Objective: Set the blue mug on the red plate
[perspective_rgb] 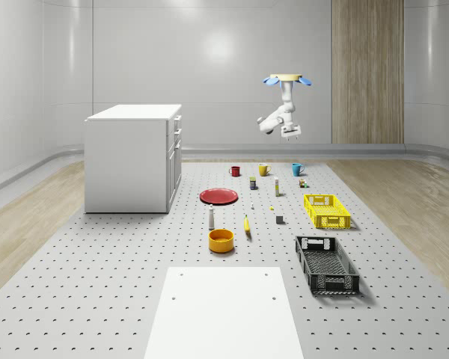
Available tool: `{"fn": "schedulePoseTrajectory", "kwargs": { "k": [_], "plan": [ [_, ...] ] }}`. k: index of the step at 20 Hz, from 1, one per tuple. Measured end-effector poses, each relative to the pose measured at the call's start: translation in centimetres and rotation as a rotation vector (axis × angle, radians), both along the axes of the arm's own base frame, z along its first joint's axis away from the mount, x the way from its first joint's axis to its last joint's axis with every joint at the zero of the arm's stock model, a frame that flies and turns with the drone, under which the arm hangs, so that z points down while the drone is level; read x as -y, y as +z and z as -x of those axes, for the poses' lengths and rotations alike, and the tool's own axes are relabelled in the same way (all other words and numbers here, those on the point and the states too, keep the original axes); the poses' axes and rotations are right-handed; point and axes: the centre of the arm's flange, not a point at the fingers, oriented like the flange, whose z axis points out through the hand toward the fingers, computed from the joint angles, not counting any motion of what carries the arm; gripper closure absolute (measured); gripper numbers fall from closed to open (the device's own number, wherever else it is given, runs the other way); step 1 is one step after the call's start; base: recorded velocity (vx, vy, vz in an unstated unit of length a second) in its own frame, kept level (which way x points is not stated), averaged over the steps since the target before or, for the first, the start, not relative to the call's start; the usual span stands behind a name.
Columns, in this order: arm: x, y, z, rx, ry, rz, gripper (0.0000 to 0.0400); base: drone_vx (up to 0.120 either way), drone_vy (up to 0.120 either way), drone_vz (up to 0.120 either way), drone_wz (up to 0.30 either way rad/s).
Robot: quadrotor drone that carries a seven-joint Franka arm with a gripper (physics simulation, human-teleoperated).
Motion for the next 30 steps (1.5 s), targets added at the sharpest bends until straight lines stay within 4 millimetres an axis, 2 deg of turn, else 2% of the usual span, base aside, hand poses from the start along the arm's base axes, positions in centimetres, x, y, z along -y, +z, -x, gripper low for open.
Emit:
{"fn": "schedulePoseTrajectory", "kwargs": {
  "k": [7,18,20,30],
  "plan": [
    [1.1,-0.2,0.0,-0.004,-0.003,0.117,0.0000,0.120,0.000,-0.120,0.000],
    [1.5,-0.2,0.0,-0.005,-0.004,0.156,0.0000,0.120,0.000,-0.120,0.000],
    [1.6,-0.2,0.0,-0.005,-0.004,0.158,0.0000,0.120,-0.120,-0.120,0.000],
    [1.6,-0.2,0.0,-0.006,-0.004,0.162,0.0000,0.004,-0.008,-0.100,0.000]
  ]
}}
